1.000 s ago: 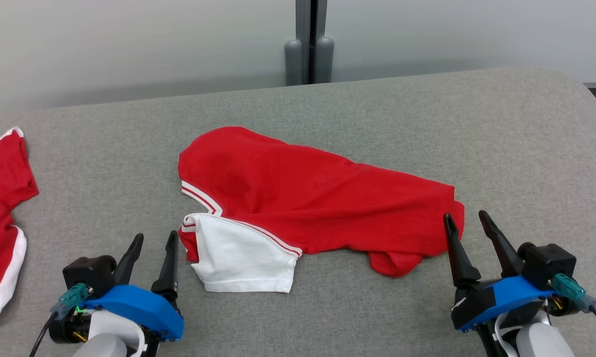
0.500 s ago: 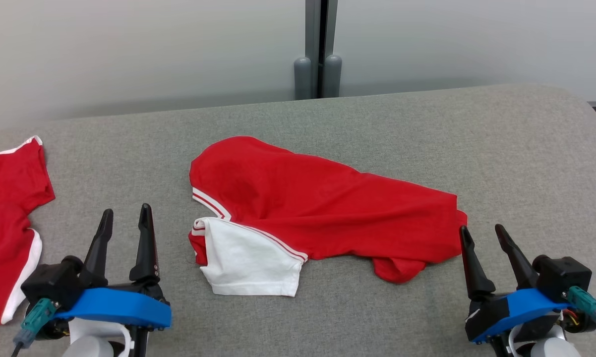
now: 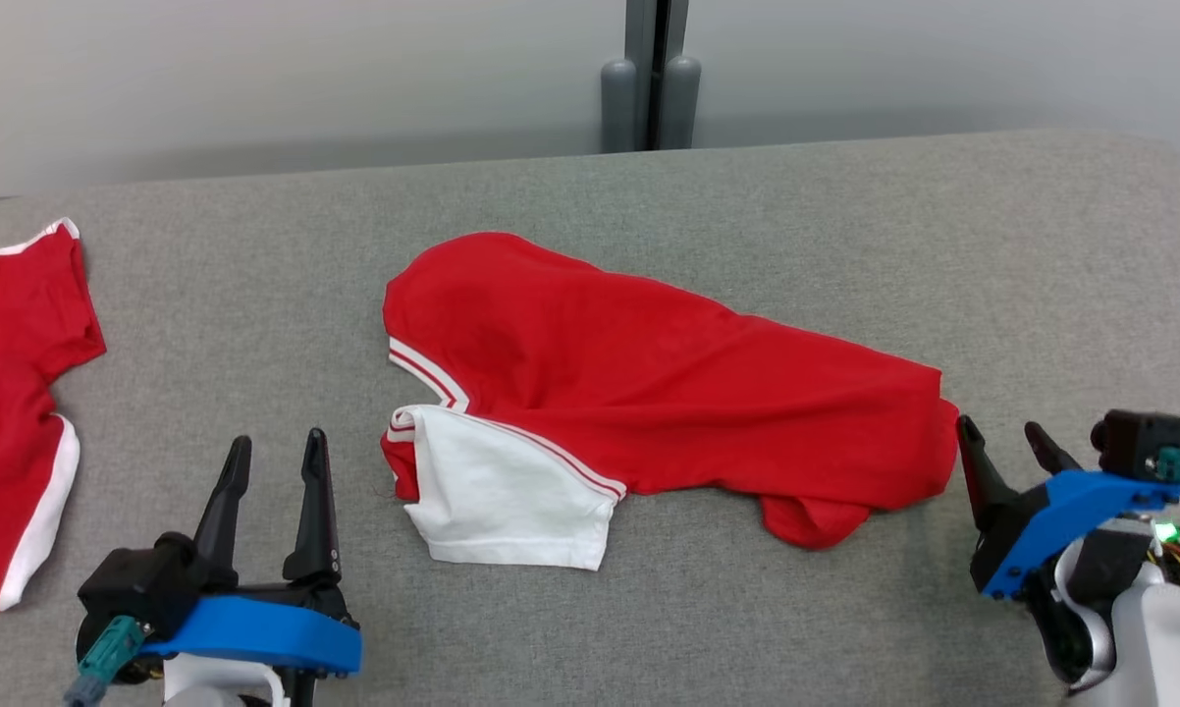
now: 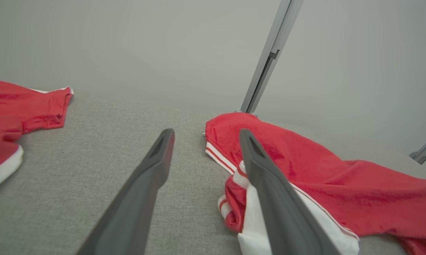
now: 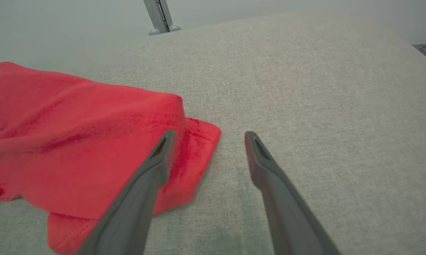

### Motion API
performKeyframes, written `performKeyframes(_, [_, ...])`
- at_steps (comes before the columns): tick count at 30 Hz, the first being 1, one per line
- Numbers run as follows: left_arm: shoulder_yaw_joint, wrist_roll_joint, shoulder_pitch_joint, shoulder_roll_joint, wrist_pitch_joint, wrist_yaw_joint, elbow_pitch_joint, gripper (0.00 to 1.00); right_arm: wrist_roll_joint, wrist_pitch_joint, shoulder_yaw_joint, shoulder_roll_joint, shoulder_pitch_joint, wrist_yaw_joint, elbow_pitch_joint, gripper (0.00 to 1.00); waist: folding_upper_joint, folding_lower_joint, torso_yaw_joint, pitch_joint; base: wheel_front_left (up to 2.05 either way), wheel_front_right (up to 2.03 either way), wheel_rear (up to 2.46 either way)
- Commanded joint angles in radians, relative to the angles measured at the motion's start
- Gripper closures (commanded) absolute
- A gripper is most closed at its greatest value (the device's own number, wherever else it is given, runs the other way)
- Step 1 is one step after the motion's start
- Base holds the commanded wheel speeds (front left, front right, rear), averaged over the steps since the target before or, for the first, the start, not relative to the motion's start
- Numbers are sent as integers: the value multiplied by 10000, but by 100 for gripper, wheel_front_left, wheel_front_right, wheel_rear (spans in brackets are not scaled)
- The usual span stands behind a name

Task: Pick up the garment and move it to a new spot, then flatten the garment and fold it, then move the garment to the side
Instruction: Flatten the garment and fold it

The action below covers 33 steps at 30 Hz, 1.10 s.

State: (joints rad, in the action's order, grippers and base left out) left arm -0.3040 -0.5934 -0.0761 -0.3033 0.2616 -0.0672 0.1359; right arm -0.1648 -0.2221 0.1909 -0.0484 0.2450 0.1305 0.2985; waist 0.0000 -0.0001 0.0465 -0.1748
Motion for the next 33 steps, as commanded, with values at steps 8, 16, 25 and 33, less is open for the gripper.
performKeyframes(8, [8, 274, -714, 147, 49, 379, 257, 0, 537, -1609, 768, -33, 1804, 7, 2276, 0, 0, 1, -497, -734, 0, 0, 0])
performKeyframes(16, [3, 296, -840, 247, 49, 520, 581, 0, 526, -1123, 323, 24, 2655, 16, 3525, 100, 0, 1, -658, -688, 0, 0, 0])
performKeyframes(25, [218, 275, -587, 332, 49, 600, 702, 0, 525, 282, 60, -34, 3681, 7, 2151, 100, 0, 1, -437, -205, 0, 0, 0])
performKeyframes(33, [309, 331, -436, 402, 50, 635, 697, 0, -92, 1325, -963, -45, 4389, 5, 503, 100, 0, 1, -284, 23, 0, 0, 0])
